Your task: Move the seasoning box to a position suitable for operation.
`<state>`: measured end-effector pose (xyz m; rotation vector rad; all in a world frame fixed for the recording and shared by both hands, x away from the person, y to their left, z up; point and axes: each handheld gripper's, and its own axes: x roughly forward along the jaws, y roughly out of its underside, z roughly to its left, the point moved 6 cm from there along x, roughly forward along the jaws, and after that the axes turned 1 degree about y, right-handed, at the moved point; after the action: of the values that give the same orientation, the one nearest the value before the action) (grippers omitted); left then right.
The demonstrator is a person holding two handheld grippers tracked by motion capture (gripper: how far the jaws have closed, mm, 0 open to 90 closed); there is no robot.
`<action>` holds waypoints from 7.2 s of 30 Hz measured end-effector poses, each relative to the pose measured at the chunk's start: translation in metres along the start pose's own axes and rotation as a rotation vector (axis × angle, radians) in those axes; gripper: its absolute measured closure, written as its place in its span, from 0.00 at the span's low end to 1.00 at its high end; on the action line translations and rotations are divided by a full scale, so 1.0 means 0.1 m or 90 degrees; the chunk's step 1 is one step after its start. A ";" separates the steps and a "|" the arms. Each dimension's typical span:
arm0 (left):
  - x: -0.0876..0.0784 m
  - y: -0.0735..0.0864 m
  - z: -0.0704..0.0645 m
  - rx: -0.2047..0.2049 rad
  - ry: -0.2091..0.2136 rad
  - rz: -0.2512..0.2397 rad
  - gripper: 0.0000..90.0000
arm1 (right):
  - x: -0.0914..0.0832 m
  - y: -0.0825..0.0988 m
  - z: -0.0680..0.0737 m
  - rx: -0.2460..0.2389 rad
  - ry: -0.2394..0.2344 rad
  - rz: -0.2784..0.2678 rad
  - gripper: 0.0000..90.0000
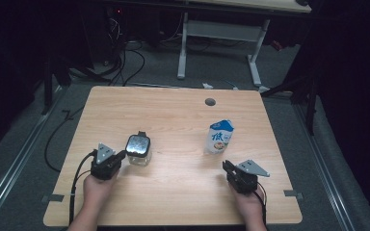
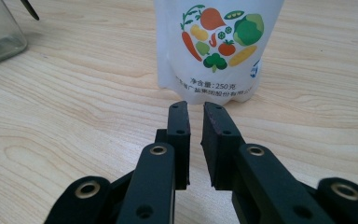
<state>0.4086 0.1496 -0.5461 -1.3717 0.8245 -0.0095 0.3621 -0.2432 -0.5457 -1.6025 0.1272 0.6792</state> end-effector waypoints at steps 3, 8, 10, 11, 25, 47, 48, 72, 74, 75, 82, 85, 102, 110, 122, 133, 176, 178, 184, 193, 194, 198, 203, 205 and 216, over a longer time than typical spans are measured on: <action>-0.03 0.02 -0.17 0.001 0.015 -0.007 1.00 | 0.01 0.01 0.01 0.001 0.000 0.003 0.90; -0.05 0.01 -0.33 0.012 0.031 -0.015 1.00 | 0.01 0.01 0.02 -0.003 -0.004 0.004 0.90; -0.02 0.01 -0.25 0.007 0.005 -0.007 1.00 | 0.00 0.01 0.02 -0.005 -0.005 0.003 0.90; 0.01 0.00 -0.20 0.001 -0.004 -0.002 1.00 | 0.00 0.01 0.02 -0.005 -0.006 0.002 0.90; 0.45 -0.36 0.15 0.003 -0.003 0.005 1.00 | 0.02 0.01 0.02 -0.002 -0.013 0.004 0.90; 0.09 -0.15 -0.44 0.005 0.016 0.034 1.00 | -0.01 0.01 0.12 -0.027 -0.029 -0.003 0.90; 0.08 -0.14 -0.51 0.015 0.017 0.037 1.00 | -0.01 0.01 0.11 -0.024 -0.031 -0.004 0.90; 0.31 -0.27 -0.19 0.008 0.003 0.032 1.00 | 0.06 0.03 0.15 -0.036 -0.040 0.010 0.90; 0.40 -0.29 -0.24 0.010 0.020 0.032 1.00 | 0.07 0.03 0.17 -0.042 -0.039 0.013 0.90; 0.42 -0.29 -0.27 0.010 0.027 0.028 1.00 | 0.07 0.03 0.18 -0.044 -0.038 0.015 0.90; 0.38 -0.27 -0.40 0.013 0.045 0.019 1.00 | 0.07 0.04 0.21 -0.049 -0.039 0.019 0.89; 0.30 -0.28 -0.54 0.017 0.054 0.008 1.00 | 0.07 0.04 0.21 -0.047 -0.041 0.018 0.89; 0.02 -0.58 -0.54 0.024 0.002 -0.028 0.95 | 0.08 0.03 0.21 -0.037 -0.053 0.013 0.89; 0.12 -0.72 -0.60 0.027 0.019 -0.041 1.00 | 0.09 0.04 0.21 -0.039 -0.054 0.019 0.89; 0.24 -0.69 -0.60 0.037 0.002 -0.029 1.00 | 0.08 0.05 0.19 -0.035 -0.056 0.015 0.88; 0.19 -0.74 -0.59 0.037 0.004 -0.045 1.00 | 0.09 0.05 0.20 -0.033 -0.059 0.014 0.88; 0.24 -0.69 -0.60 0.035 0.017 -0.034 1.00 | 0.08 0.04 0.20 -0.034 -0.065 0.010 0.86; 0.26 -0.67 -0.58 0.033 0.014 -0.020 1.00 | 0.08 0.04 0.20 -0.034 -0.065 0.010 0.86; 0.20 -0.68 -0.56 0.027 0.007 -0.043 1.00 | 0.07 0.03 0.20 -0.033 -0.064 0.009 0.86; 0.18 -0.69 -0.64 0.028 0.022 -0.044 1.00 | 0.07 0.03 0.20 -0.033 -0.066 0.008 0.85; 0.18 -0.68 -0.64 0.031 0.021 -0.042 1.00 | 0.07 0.03 0.20 -0.033 -0.066 0.007 0.85; 0.19 -0.66 -0.65 0.026 0.021 -0.042 1.00 | 0.07 0.03 0.20 -0.035 -0.066 0.009 0.86; 0.18 -0.64 -0.65 0.025 0.021 -0.049 1.00 | 0.08 0.03 0.20 -0.034 -0.066 0.009 0.85; 0.17 -0.63 -0.66 0.026 0.022 -0.050 1.00 | 0.08 0.03 0.20 -0.034 -0.067 0.009 0.85; 0.17 -0.62 -0.66 0.033 0.009 -0.053 1.00 | 0.08 0.04 0.21 -0.034 -0.069 0.012 0.85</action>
<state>0.4145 0.0697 -0.4992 -1.3569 0.7739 -0.1045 0.3596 -0.2212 -0.5534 -1.6130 0.0449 0.7881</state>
